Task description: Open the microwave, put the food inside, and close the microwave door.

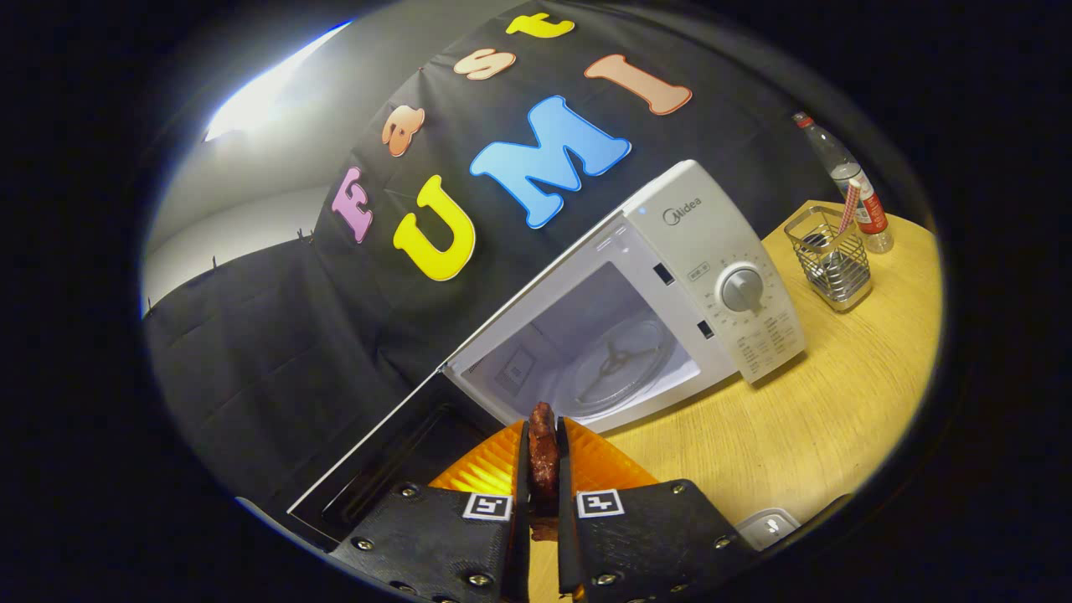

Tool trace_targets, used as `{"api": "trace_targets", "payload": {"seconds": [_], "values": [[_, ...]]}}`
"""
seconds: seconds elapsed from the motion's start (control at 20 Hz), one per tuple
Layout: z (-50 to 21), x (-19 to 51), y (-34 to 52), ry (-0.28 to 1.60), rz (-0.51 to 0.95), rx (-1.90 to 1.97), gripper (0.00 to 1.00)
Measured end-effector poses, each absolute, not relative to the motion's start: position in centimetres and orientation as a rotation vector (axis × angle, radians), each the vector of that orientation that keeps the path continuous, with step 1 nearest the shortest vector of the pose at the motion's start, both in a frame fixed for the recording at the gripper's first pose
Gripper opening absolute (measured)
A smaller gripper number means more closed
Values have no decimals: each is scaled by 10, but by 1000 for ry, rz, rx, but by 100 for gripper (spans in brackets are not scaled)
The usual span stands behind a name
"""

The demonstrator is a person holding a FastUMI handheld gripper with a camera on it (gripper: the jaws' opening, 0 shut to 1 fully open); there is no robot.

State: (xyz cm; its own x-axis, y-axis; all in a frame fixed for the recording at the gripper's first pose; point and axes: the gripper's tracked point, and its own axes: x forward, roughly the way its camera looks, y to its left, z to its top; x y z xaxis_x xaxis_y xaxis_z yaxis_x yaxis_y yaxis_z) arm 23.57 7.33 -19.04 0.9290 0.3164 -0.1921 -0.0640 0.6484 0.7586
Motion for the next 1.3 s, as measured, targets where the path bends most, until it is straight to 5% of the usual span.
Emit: {"api": "trace_targets", "payload": {"seconds": [0.75, 1.3], "values": [[-232, 406, 113, 243, -23, 813, 14], [-262, 462, 93, 179, -152, 805, 18]]}}
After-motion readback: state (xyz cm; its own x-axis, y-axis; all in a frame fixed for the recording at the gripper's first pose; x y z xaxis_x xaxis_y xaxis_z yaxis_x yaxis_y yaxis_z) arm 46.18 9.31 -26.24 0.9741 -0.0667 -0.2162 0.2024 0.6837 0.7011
